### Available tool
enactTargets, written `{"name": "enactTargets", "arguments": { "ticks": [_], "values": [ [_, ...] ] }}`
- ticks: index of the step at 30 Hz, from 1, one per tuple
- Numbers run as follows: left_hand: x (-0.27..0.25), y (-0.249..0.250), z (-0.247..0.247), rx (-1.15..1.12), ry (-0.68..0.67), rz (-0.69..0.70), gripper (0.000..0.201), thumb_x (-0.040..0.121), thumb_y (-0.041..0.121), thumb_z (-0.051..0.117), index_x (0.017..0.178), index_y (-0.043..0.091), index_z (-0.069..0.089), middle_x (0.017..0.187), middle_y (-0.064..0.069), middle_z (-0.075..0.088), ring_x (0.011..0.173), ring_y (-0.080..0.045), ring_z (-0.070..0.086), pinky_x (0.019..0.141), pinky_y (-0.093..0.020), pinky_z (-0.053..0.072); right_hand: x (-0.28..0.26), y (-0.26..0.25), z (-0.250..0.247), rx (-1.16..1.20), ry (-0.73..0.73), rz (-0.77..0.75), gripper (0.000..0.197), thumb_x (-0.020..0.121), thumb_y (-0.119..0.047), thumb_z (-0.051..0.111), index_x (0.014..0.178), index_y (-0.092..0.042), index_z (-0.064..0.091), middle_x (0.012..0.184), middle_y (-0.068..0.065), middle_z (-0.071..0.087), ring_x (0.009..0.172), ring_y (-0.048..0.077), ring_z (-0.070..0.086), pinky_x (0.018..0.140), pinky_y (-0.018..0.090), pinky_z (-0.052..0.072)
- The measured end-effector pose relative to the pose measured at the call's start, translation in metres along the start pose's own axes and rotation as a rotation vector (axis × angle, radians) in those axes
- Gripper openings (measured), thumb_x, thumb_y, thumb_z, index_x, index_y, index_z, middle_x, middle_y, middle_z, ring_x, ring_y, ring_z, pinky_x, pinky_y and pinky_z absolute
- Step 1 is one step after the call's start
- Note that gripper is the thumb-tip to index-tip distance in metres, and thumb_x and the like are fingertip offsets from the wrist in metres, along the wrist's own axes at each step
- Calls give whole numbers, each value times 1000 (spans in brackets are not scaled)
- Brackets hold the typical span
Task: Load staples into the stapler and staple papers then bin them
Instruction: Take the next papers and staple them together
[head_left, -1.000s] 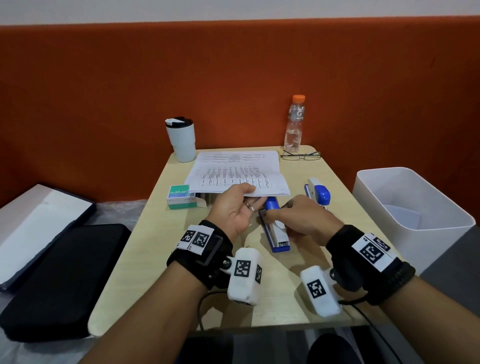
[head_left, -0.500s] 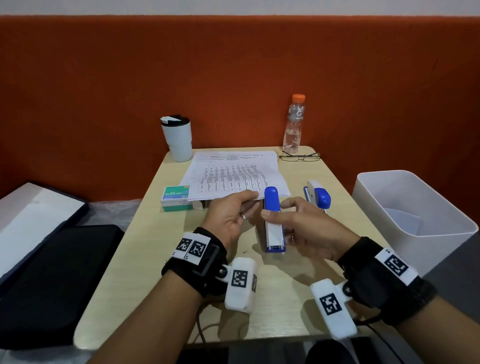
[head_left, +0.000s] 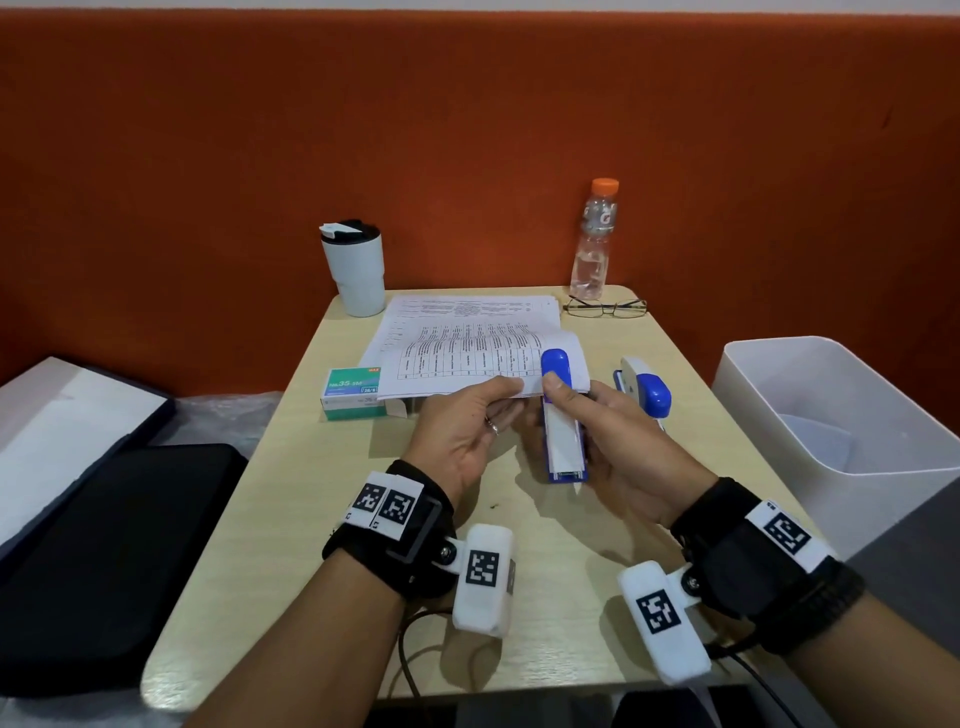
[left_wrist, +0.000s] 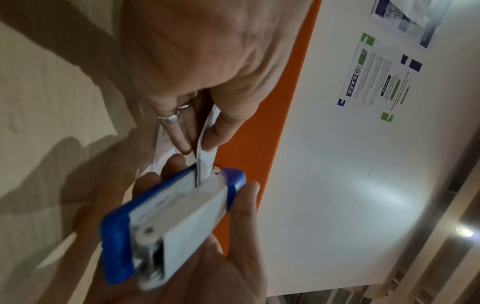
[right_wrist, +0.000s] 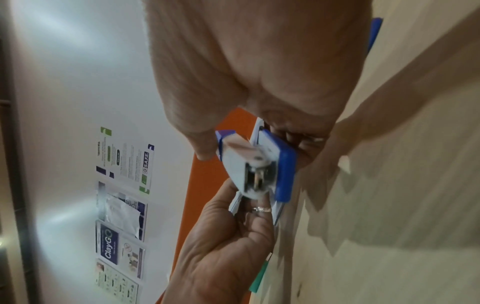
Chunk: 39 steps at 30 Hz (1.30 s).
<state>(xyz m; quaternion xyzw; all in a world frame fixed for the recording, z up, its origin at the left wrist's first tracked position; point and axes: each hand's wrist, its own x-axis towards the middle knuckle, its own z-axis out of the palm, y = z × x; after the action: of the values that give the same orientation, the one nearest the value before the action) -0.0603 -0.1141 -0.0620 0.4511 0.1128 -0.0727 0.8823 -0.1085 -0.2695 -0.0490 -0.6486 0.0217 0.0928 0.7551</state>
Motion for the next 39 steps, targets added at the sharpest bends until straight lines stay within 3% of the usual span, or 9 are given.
{"name": "enactTargets", "arguments": {
  "ticks": [6, 11, 13, 17, 21, 25, 29, 35, 39],
  "values": [
    [1, 0, -1, -30, -15, -10, 35, 84, -20, 68, 108, 5, 69, 96, -16, 79, 79, -25, 77, 80, -33, 64, 3, -1, 5, 67, 12, 59, 55, 98, -57, 66, 115, -6, 71, 92, 16, 72, 79, 28, 67, 72, 38, 57],
    [0, -2, 2, -42, -29, 2, 32, 85, -21, 67, 104, 5, 68, 92, -15, 78, 82, -25, 75, 85, -35, 62, 2, -4, 10, 67, 51, 94, 63, 92, -73, 63, 102, -11, 67, 86, 13, 60, 65, 25, 60, 61, 35, 50],
    [-1, -2, 2, -48, -34, 18, 33, 85, -21, 67, 105, 6, 68, 93, -14, 78, 81, -25, 75, 83, -34, 63, 2, -4, 11, 71, 68, 82, 61, 92, -70, 64, 103, -11, 66, 86, 14, 61, 62, 24, 60, 58, 33, 50],
    [-2, -6, 2, -50, -39, 57, 38, 84, -20, 68, 114, 3, 68, 103, -17, 77, 83, -26, 75, 76, -30, 64, 2, -4, 13, 124, 73, 68, 62, 93, -60, 70, 117, -3, 72, 88, 15, 70, 69, 28, 67, 65, 35, 57],
    [-1, -8, 3, -40, -43, 91, 38, 85, -19, 69, 115, 3, 69, 112, -19, 77, 87, -27, 75, 77, -30, 63, 6, -1, 14, 160, 115, 33, 68, 91, -58, 75, 125, 0, 70, 91, 17, 70, 71, 29, 68, 59, 33, 58],
    [-1, -10, 2, -35, -43, 95, 37, 84, -18, 71, 114, 3, 70, 112, -19, 77, 95, -31, 75, 78, -30, 64, 9, 4, 14, 181, 162, -7, 59, 90, -53, 77, 121, -2, 73, 92, 16, 72, 68, 29, 68, 56, 32, 58],
    [0, -12, -1, -18, -36, 103, 46, 83, -13, 74, 125, 5, 68, 113, -14, 78, 108, -33, 74, 79, -28, 63, 10, 6, 13, 179, 168, -36, 52, 90, -49, 79, 120, -7, 75, 93, 17, 75, 66, 28, 69, 55, 32, 59],
    [2, -14, -1, -30, -55, 129, 53, 84, -13, 74, 131, 8, 65, 117, -12, 77, 111, -31, 73, 84, -31, 62, 8, 7, 14, 161, 192, -83, 45, 91, -42, 80, 120, -8, 76, 85, 15, 74, 59, 23, 67, 52, 29, 57],
    [3, -15, -1, -32, -57, 117, 49, 84, -12, 74, 129, 6, 66, 116, -13, 77, 112, -33, 73, 86, -31, 62, 8, 9, 14, 170, 207, -92, 43, 90, -42, 81, 119, -9, 77, 93, 23, 76, 63, 27, 67, 54, 30, 58]
  ]
}}
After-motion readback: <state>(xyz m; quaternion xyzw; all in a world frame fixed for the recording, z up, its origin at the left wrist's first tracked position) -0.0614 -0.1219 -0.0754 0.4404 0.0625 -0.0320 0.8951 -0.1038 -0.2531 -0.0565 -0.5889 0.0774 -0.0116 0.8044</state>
